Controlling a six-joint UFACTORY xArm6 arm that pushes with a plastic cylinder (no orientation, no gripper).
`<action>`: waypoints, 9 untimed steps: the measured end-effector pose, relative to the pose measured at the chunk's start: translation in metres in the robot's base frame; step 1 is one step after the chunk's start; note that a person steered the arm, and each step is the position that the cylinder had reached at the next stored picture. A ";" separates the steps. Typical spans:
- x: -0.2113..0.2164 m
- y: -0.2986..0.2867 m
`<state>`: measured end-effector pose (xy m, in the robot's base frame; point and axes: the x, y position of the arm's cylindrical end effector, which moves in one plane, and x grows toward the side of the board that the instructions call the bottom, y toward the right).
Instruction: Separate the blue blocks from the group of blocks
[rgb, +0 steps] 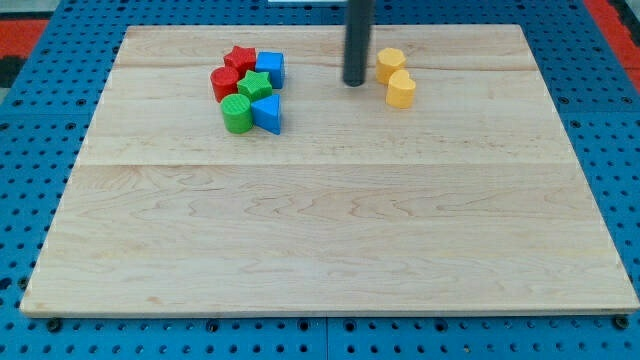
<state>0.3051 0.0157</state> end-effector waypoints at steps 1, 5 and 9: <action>-0.047 -0.032; -0.005 -0.068; 0.087 -0.060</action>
<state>0.3919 -0.0446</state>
